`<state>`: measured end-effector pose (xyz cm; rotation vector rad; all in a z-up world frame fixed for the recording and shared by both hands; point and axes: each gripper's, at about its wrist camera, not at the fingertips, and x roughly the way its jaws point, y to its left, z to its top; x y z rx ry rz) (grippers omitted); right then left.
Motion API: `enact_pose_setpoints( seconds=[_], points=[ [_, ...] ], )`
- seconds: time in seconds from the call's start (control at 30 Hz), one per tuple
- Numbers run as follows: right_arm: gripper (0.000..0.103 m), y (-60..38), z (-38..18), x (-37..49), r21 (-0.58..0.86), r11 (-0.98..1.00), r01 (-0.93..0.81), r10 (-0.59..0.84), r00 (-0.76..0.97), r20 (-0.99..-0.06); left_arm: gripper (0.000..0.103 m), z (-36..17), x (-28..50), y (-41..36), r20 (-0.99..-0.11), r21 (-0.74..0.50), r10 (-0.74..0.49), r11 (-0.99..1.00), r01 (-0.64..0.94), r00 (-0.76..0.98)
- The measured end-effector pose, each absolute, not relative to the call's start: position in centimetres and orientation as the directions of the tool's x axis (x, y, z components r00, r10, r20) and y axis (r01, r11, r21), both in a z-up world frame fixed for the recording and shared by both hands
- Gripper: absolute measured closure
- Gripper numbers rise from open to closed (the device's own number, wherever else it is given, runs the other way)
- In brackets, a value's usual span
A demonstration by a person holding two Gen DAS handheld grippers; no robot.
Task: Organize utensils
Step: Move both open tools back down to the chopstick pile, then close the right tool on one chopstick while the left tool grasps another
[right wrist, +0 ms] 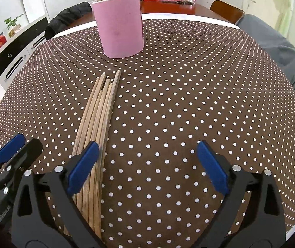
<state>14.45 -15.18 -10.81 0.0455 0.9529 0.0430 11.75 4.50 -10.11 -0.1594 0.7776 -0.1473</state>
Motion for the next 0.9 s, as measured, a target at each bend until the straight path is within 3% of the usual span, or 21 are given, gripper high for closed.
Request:
enact_pose_setpoints(
  seconds=[0.33, 0.4, 0.47, 0.53, 0.67, 0.9],
  points=[
    [0.006, -13.5, -10.8, 15.9, -0.115, 0.993, 0.0, -0.091, 0.61, -0.787, 0.042, -10.6, 12.1, 5.4, -0.701, -0.208, -0.174, 0.978, 0.036, 0.692],
    [0.017, -13.2, -10.7, 16.3, -0.096, 0.993, -0.064, -0.036, 0.617, -0.786, 0.042, -10.6, 12.2, 5.6, -0.701, -0.215, -0.182, 0.976, 0.039, 0.69],
    [0.061, -13.2, -10.5, 16.7, 0.01, 0.991, -0.135, 0.09, 0.607, -0.79, 0.042, -10.7, 12.2, 5.7, -0.701, -0.224, -0.191, 0.974, 0.042, 0.687],
    [0.084, -13.1, -10.3, 16.6, -0.02, 0.99, -0.141, 0.073, 0.622, -0.779, 0.042, -10.8, 12.3, 5.9, -0.703, -0.23, -0.202, 0.972, 0.051, 0.682],
    [0.095, -14.4, -10.1, 16.5, 0.071, 0.988, -0.136, 0.141, 0.615, -0.776, 0.042, -10.8, 12.4, 5.4, -0.714, -0.215, -0.21, 0.974, 0.076, 0.668],
    [0.095, -16.7, -10.5, 15.7, 0.24, 0.963, -0.122, 0.264, 0.603, -0.753, 0.042, -10.5, 13.0, 3.3, -0.743, -0.213, -0.244, 0.969, 0.125, 0.623]
  ],
)
